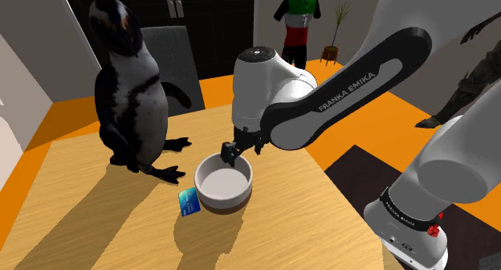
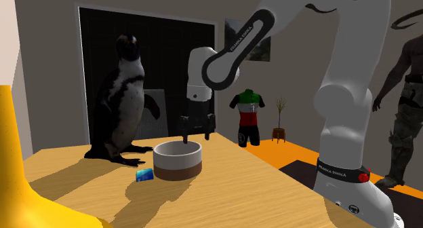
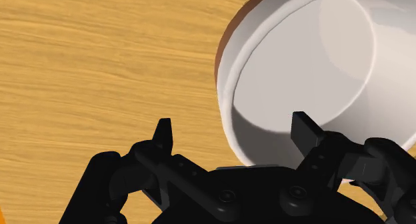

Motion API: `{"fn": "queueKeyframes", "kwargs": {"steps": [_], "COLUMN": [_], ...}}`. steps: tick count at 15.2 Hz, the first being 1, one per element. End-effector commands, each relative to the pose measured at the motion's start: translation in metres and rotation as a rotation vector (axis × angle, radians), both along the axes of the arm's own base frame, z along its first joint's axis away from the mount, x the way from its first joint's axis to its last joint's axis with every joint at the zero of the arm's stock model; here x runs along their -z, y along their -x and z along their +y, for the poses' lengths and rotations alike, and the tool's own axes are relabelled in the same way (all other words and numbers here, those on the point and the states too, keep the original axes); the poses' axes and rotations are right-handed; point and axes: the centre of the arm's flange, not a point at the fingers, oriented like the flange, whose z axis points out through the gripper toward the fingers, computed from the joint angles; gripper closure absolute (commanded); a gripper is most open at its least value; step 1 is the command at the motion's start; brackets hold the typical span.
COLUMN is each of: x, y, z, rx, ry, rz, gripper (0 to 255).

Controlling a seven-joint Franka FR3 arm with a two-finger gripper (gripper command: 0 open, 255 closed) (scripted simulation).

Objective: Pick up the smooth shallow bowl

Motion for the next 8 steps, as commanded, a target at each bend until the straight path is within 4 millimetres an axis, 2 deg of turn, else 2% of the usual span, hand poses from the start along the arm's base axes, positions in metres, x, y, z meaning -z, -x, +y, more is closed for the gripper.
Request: {"fn": "queueKeyframes", "kwargs": {"steps": [1, 5, 6, 8], "x": [0.011, 0.025, 0.025, 0.025], "y": [0.001, 0.001, 0.001, 0.001], "z": [0.001, 0.001, 0.002, 0.001], "rx": [0.0, 0.0, 0.0, 0.0], "ry": [0.0, 0.0, -0.001, -0.001], "rz": [0.0, 0.0, 0.0, 0.0], "gripper": [0, 0, 255, 255]}}
